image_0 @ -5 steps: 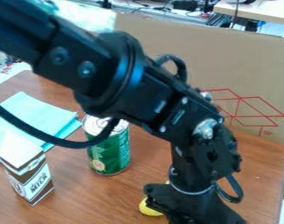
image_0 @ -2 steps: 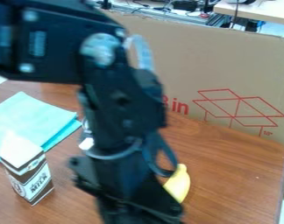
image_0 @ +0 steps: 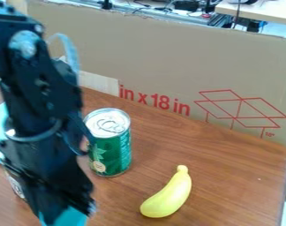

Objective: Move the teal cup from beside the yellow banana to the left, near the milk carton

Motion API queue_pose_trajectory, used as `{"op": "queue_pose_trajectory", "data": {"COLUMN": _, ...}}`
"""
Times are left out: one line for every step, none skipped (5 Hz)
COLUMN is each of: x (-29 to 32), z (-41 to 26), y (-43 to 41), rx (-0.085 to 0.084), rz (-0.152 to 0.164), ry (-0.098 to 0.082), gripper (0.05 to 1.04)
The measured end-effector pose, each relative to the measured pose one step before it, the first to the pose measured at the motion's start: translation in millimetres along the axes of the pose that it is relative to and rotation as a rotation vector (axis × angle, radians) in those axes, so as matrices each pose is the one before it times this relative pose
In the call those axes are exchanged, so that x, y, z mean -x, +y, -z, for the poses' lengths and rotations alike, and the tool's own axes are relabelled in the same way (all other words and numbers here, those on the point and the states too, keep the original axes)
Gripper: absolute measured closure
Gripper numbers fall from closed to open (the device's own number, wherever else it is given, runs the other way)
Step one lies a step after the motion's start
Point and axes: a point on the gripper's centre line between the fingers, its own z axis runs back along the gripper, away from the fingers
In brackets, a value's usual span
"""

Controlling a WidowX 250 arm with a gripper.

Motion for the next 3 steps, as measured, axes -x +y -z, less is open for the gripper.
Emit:
{"op": "queue_pose_trajectory", "data": {"x": -7.56, "z": 7.89, "y": 23.04, "rx": -0.0083, "rz": -0.0458, "ry": 0.0154, "gripper": 0.986}}
{"op": "queue_pose_trajectory", "data": {"x": -12.47, "z": 15.83, "y": 7.61, "rx": -0.0002, "rz": -0.0192, "ry": 0.0139, "gripper": 0.986}}
{"op": "queue_pose_trajectory", "data": {"x": -12.11, "z": 22.45, "y": -4.11, "rx": 0.0003, "rz": 0.0137, "ry": 0.0284, "gripper": 0.986}}
